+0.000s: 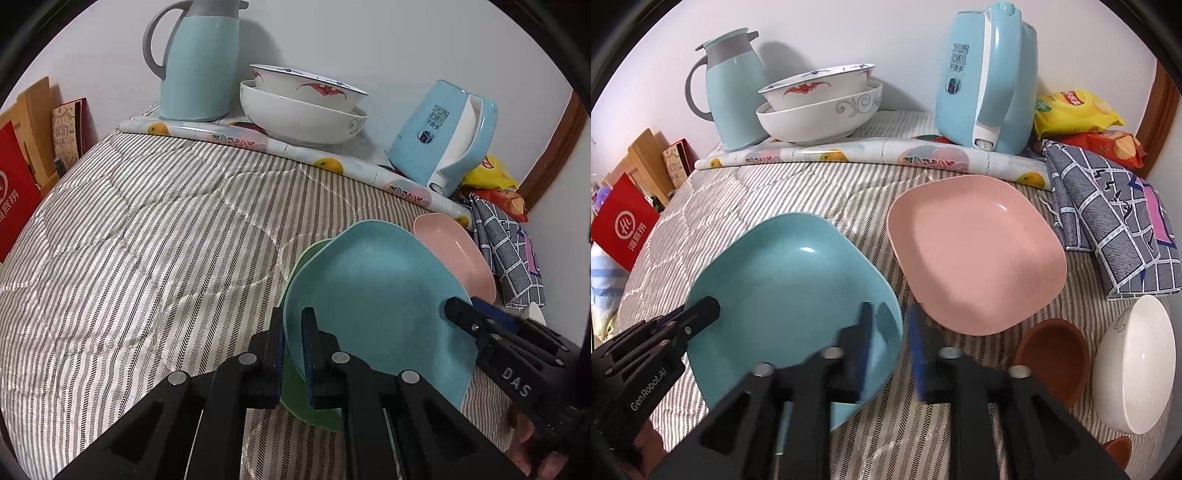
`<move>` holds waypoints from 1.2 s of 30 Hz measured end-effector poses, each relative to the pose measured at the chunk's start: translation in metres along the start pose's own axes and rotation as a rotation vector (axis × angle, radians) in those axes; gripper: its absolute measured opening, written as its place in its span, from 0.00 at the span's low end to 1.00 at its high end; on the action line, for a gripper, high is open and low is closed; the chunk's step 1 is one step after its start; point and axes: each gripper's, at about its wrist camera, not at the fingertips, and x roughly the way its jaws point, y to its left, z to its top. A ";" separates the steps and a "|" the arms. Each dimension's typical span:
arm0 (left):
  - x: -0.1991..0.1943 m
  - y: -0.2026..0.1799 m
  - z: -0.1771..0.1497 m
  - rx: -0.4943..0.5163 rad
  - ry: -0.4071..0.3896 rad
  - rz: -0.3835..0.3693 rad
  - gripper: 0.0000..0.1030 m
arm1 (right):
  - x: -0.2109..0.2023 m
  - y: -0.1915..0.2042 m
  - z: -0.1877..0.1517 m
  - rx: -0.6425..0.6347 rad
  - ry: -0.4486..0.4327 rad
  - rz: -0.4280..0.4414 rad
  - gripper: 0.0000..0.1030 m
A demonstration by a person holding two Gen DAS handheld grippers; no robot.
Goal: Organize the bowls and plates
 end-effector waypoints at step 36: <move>-0.050 -0.056 -0.007 0.067 -0.097 0.029 0.48 | -0.082 -0.066 -0.037 0.135 -0.121 -0.080 0.71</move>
